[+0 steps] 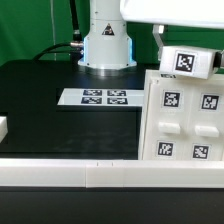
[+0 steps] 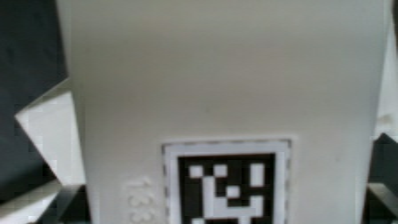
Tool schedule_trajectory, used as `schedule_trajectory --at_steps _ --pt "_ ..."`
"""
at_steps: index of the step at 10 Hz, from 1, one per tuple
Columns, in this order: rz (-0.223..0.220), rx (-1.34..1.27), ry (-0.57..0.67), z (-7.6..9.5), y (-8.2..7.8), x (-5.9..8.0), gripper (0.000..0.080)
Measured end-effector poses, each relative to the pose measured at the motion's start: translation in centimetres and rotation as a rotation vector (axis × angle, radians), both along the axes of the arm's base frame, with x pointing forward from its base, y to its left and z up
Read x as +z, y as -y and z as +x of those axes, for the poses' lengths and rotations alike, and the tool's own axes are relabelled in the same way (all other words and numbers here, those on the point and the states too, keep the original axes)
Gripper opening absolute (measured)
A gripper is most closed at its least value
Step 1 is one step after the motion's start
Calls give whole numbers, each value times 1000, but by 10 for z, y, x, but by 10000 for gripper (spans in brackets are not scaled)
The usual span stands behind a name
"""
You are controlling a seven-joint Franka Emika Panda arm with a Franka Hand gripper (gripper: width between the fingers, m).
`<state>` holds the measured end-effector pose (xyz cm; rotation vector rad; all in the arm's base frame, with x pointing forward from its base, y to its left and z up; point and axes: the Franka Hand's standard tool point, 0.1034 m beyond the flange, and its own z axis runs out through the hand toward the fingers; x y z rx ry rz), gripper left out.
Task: Assemble cabinet
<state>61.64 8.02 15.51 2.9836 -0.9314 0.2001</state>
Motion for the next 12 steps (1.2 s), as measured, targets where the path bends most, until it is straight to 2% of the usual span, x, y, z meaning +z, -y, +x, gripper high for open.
schedule_trajectory --at_steps 3,4,5,6,8,9,10,11,12 --pt "37 -184 39 2 5 -3 561" --pt "80 -312 69 4 6 -3 561" --pt "96 -371 69 4 6 -4 561" --pt "140 -528 67 5 5 -3 561" --pt "161 -614 65 5 5 -3 561" --pt "195 -702 55 4 0 -4 744" --pt "203 -669 52 4 1 -4 744" --pt "223 -684 49 5 0 -1 790" --pt "247 -680 52 6 0 6 797"
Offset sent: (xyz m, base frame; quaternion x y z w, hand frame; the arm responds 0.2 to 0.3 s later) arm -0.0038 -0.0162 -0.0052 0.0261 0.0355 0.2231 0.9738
